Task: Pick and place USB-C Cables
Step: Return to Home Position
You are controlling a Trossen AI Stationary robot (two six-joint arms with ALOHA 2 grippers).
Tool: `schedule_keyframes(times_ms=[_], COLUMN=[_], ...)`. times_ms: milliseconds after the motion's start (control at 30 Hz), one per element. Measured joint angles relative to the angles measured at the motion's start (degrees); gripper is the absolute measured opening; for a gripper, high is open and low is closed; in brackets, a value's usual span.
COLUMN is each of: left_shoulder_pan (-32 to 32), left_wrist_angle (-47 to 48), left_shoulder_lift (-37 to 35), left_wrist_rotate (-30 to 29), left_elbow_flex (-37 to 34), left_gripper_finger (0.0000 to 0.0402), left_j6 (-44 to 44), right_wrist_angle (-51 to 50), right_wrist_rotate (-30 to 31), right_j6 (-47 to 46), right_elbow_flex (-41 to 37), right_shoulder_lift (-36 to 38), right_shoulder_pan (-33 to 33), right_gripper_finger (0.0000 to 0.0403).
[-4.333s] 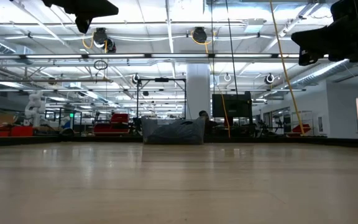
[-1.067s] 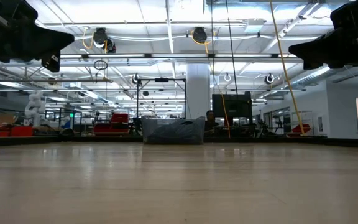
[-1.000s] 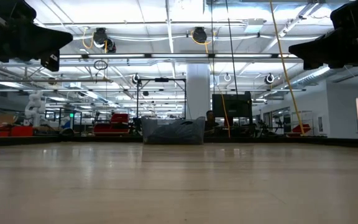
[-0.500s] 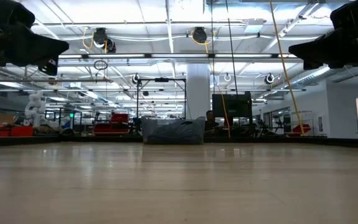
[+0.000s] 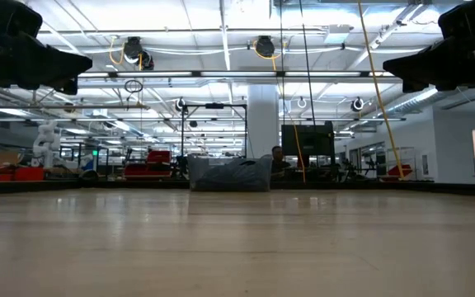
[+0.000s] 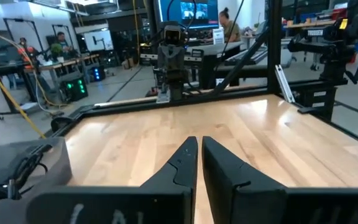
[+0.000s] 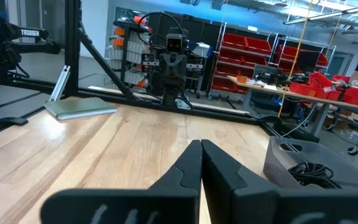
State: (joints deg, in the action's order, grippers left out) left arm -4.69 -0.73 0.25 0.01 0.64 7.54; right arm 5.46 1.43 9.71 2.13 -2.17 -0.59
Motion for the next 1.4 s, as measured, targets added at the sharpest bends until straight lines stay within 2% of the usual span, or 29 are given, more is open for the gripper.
schedule_keyframes(times_ms=[167,1400], left_shoulder_pan=[0.00,0.00], left_wrist_angle=[-0.34,-0.77], left_shoulder_lift=[0.18,0.18], left_wrist_rotate=[-0.02,-0.07], left_elbow_flex=[0.00,-0.02], left_gripper_finger=[0.0036,0.0037], left_j6=[-0.55,-0.30], right_wrist_angle=[-0.01,-0.01], right_wrist_rotate=[0.00,0.00], right_j6=[0.00,0.00], right_elbow_flex=[0.00,0.00], right_shoulder_lift=[0.00,0.00], right_shoulder_pan=[-0.01,0.00], right_gripper_finger=[0.0000,0.0000])
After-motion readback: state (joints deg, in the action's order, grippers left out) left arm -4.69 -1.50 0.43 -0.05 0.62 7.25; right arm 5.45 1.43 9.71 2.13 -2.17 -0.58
